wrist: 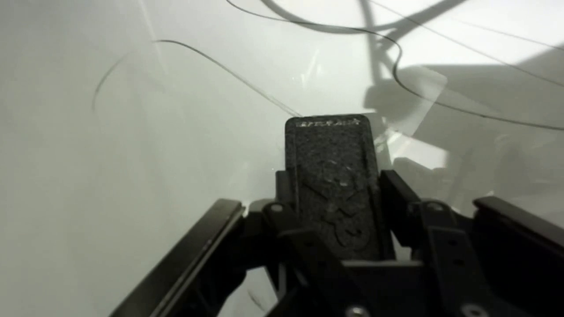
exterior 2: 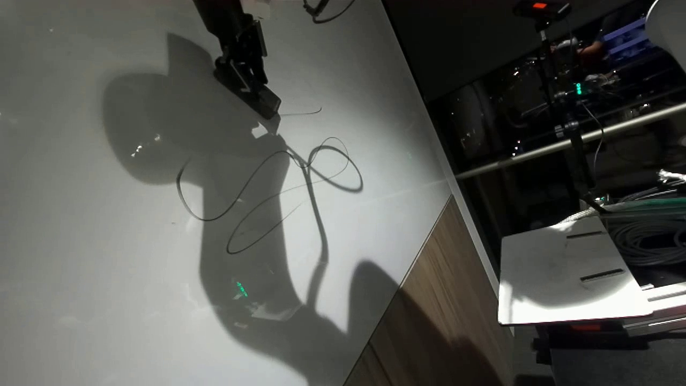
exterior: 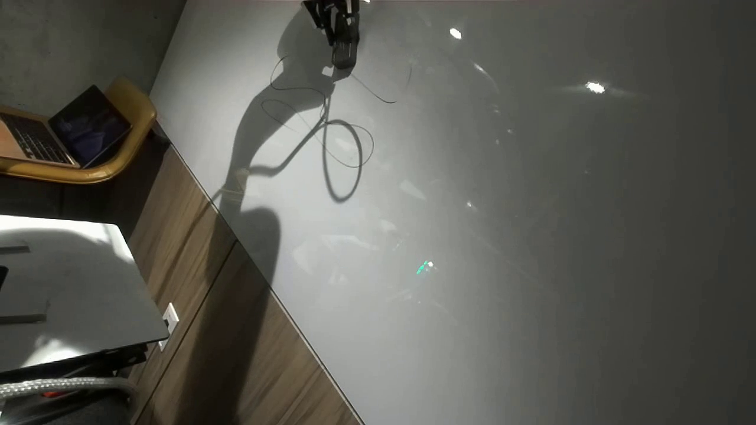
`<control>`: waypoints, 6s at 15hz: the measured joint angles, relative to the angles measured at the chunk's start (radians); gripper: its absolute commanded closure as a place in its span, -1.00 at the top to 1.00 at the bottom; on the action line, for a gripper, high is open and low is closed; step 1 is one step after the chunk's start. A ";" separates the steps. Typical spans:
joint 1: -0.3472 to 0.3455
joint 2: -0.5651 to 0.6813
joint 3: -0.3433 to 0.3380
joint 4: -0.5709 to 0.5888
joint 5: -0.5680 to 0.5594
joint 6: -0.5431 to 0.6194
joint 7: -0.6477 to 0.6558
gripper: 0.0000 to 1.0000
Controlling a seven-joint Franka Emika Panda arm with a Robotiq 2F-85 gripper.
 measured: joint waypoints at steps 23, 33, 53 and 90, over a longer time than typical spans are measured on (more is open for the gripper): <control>-0.120 -0.097 -0.117 -0.084 0.093 0.041 -0.085 -0.46; -0.253 -0.201 -0.245 -0.357 0.093 0.334 -0.079 -0.46; -0.084 -0.067 -0.053 -0.170 0.079 0.105 0.044 -0.46; 0.225 0.367 -0.110 0.340 0.160 -0.267 0.035 -0.46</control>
